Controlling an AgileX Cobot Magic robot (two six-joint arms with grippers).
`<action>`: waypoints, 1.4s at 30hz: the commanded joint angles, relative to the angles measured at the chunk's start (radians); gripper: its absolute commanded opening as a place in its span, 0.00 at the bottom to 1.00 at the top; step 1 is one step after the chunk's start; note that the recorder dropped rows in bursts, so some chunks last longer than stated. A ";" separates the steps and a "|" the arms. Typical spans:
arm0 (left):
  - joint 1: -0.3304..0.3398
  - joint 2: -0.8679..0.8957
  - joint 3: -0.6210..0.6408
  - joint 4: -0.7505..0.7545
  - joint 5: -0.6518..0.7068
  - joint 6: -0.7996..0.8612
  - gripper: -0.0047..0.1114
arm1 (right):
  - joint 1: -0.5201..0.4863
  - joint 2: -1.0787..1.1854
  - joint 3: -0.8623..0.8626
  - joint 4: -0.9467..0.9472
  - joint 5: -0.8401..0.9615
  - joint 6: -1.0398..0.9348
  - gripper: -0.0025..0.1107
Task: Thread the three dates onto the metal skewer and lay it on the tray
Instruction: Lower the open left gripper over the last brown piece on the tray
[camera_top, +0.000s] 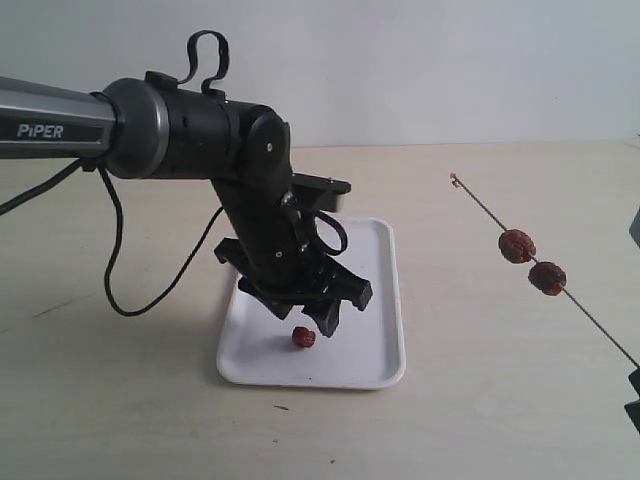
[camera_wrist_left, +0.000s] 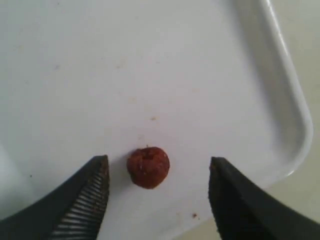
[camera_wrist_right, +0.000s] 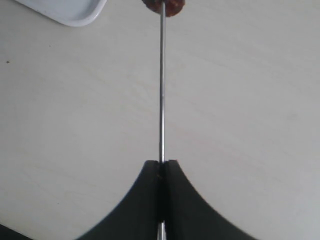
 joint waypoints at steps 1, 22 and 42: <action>-0.003 -0.065 0.077 -0.011 -0.092 -0.012 0.54 | -0.005 -0.008 0.005 -0.009 -0.004 -0.011 0.02; -0.003 -0.076 0.146 -0.044 -0.226 0.014 0.54 | -0.005 -0.008 0.005 -0.005 -0.004 -0.011 0.02; -0.003 -0.080 0.276 -0.051 -0.279 0.012 0.54 | -0.005 -0.008 0.005 -0.005 -0.005 -0.013 0.02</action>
